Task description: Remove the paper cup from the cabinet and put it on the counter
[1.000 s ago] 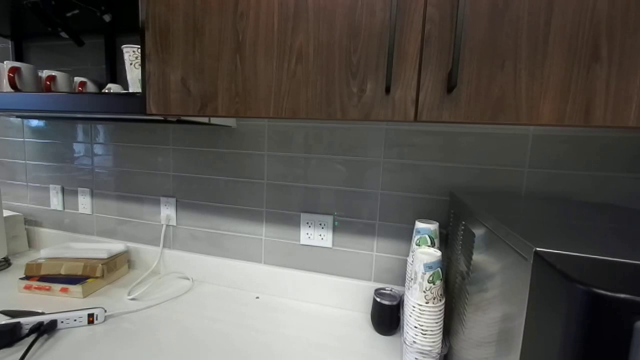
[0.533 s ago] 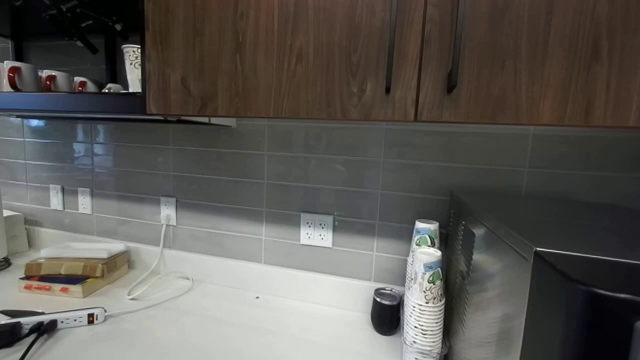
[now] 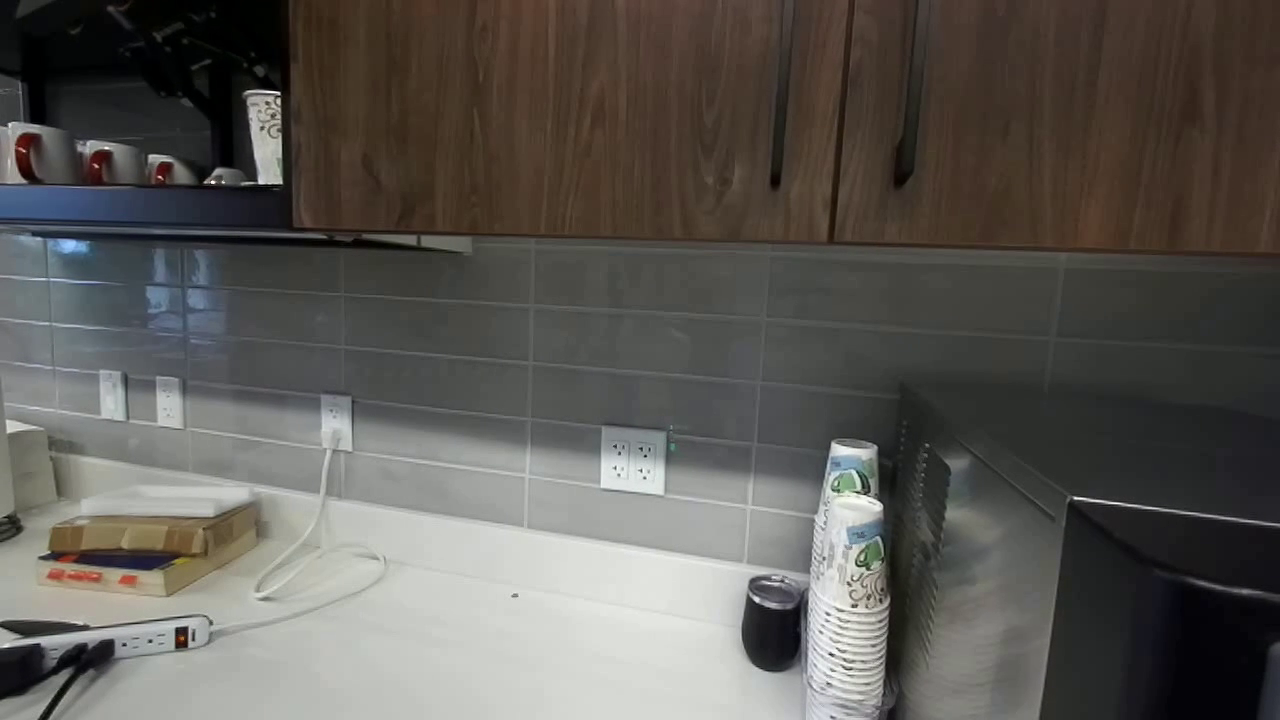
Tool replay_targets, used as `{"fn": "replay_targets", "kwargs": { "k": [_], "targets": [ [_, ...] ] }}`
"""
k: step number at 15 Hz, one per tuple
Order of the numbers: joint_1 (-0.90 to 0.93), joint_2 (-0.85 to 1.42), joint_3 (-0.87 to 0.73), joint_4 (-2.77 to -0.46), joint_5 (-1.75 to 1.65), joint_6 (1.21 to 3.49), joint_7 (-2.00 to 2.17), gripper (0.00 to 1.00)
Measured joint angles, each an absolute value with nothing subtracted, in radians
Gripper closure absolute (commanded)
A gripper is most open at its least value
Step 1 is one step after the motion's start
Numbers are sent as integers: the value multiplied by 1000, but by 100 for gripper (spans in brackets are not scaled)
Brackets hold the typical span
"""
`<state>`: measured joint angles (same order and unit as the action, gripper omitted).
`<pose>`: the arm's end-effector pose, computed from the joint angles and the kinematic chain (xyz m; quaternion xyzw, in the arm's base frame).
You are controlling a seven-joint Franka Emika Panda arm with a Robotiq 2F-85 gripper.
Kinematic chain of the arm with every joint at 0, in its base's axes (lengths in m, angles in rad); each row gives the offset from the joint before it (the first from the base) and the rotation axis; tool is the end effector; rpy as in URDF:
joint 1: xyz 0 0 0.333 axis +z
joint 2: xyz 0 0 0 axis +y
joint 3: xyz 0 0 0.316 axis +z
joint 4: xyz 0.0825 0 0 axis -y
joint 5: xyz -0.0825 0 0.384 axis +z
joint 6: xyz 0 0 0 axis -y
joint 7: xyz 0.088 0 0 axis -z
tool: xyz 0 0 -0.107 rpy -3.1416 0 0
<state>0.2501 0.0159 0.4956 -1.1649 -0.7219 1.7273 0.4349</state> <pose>0.4350 0.3137 0.8460 0.8976 0.0977 0.4036 0.1476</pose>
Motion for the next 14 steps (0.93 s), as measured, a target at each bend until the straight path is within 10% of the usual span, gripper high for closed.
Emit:
{"fn": "replay_targets", "kwargs": {
  "k": [12, 14],
  "targets": [
    [293, 65, 434, -1107, -721, 1607, 435, 96],
    [293, 63, 435, -1096, -721, 1576, 435, 100]
  ]
}}
